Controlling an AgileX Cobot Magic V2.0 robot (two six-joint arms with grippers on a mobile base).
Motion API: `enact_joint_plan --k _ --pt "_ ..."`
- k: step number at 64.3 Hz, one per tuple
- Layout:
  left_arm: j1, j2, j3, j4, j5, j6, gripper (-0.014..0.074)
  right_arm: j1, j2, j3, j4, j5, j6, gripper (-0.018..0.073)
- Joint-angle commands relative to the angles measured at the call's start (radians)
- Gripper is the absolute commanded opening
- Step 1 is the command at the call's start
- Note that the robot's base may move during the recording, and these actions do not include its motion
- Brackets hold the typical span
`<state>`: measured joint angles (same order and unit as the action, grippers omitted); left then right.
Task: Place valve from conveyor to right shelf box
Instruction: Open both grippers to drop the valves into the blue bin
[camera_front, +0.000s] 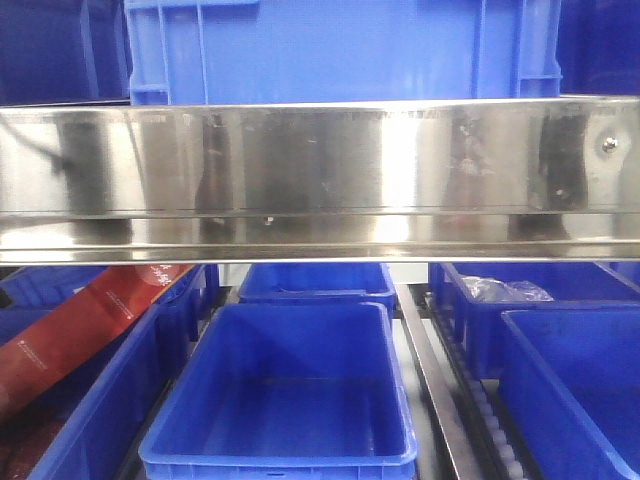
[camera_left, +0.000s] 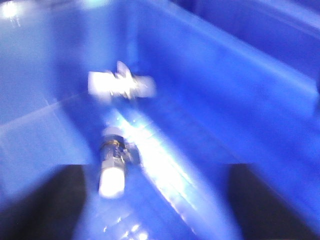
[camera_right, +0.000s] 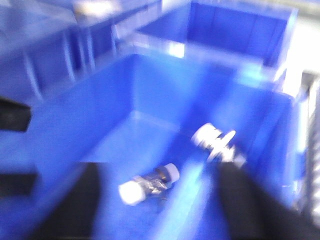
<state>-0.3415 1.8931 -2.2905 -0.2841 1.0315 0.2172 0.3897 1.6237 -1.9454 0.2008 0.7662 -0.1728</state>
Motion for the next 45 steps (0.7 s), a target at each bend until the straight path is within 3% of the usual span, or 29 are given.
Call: enact_joint_plan --k 1,6,10,14,23,34,45 --pt "0.022 -0.047 -0.036 0.009 0.063 0.003 0.0152 -0.003 -0.065 -0.011 -0.003 0.019 -0.005 0.0052" --pt "0.043 -0.083 -0.038 0.013 0.094 0.003 -0.0012 -0.003 -0.112 -0.011 -0.005 0.032 -0.005 -0.0118" --pt "0.067 -0.116 -0.038 0.015 0.133 0.003 -0.0114 -0.003 -0.152 0.006 -0.008 0.034 -0.005 -0.0166" --pt "0.090 -0.147 -0.038 0.023 0.187 -0.006 -0.0111 -0.003 -0.192 0.039 -0.010 0.030 -0.005 -0.0154" --pt "0.144 -0.212 0.001 0.025 0.190 -0.018 -0.0111 -0.003 -0.298 0.196 -0.010 -0.021 -0.005 -0.0154" --pt "0.149 -0.364 0.231 0.053 0.187 -0.018 -0.0111 -0.003 -0.459 0.476 -0.010 -0.161 -0.005 -0.0154" --pt "0.149 -0.583 0.567 0.053 -0.049 -0.018 -0.0111 -0.003 -0.634 0.766 -0.010 -0.310 -0.005 -0.0154"
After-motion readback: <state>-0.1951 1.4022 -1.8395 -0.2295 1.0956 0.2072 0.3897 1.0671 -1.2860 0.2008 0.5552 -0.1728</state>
